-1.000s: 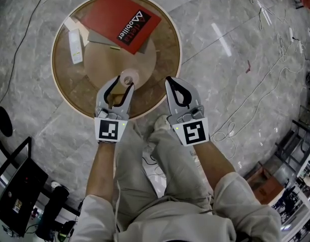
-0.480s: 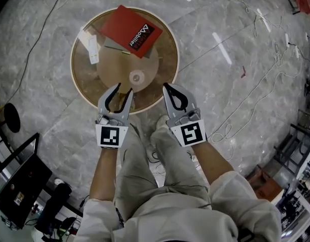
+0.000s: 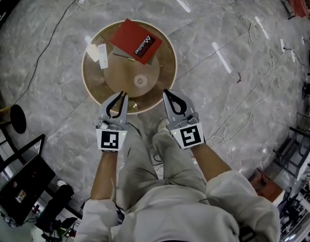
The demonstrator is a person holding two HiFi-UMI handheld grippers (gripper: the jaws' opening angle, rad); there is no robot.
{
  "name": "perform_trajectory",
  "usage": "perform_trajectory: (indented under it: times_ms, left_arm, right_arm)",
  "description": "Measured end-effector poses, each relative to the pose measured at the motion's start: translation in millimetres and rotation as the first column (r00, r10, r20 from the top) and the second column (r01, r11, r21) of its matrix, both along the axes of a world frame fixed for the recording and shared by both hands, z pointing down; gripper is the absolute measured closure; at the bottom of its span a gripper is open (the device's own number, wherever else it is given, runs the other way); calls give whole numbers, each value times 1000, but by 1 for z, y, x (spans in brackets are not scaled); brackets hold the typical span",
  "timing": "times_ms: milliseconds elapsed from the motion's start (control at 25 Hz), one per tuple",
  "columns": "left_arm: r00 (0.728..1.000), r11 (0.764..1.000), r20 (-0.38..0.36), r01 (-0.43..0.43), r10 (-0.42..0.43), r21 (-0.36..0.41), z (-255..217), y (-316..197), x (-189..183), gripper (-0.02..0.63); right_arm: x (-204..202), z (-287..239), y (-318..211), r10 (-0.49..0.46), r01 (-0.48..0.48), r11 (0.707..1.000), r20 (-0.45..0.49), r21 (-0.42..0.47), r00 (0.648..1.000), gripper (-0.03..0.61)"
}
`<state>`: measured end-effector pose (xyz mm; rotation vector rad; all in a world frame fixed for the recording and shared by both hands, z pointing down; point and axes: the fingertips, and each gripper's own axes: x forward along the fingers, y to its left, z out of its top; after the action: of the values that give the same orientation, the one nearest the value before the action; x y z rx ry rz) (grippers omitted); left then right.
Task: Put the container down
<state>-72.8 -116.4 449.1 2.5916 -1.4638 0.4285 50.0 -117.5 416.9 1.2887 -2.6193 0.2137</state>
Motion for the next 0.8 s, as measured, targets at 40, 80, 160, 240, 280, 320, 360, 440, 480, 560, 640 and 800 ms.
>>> perform_trajectory:
  times_ms: [40,80,160,240,280,320,360,440,480,560,640,800]
  left_arm:
    - [1000,1000,6,1,-1,3,-3,2,-1,586]
    - [1000,1000,10,4,-4,3,-5,4,-3,607]
    - [1000,1000,16,7,-7,2,-9,7,-5,607]
    - [1000,1000,14,10,-10,1,-13,10,-8,607]
    - [1000,1000,12,12,-12,0,-15,11,-9,607]
    - [1000,1000,12,14,-14,-1,-18,13,-11,607]
    - [1000,1000,15,16,-16,-1,-20,14,-12,607]
    - [1000,1000,16,22,-22,1,-24,17,-16,607]
    - [1000,1000,15,26,-26,2,-26,18,-18,607]
    - [1000,1000,8,30,-30,5,-30,19,-19,607]
    - [1000,1000,5,29,-29,8,-35,21,-20,609]
    - [1000,1000,-3,27,-27,15,-43,25,-18,609]
  right_arm:
    - [0,-3,1,-2,2,1000,-2,0,1000,577]
    - [-1,-5,3,-3,3,1000,-4,-1,1000,577]
    - [-1,-10,4,-5,5,1000,-7,0,1000,577]
    - [-2,-16,7,-7,7,1000,-8,3,1000,577]
    - [-3,-18,8,-8,8,1000,-7,3,1000,577]
    - [-4,-20,10,-11,11,1000,-4,3,1000,577]
    - [-5,-22,12,-15,15,1000,-3,1,1000,577]
    - [-7,-24,17,-25,25,1000,-2,-1,1000,575]
    - [-8,-25,19,-29,29,1000,-3,0,1000,575]
    - [-9,-27,22,-34,34,999,-10,2,999,575]
    - [-10,-30,25,-34,35,999,-19,5,999,575]
    - [-13,-40,29,-32,32,999,-14,7,999,577]
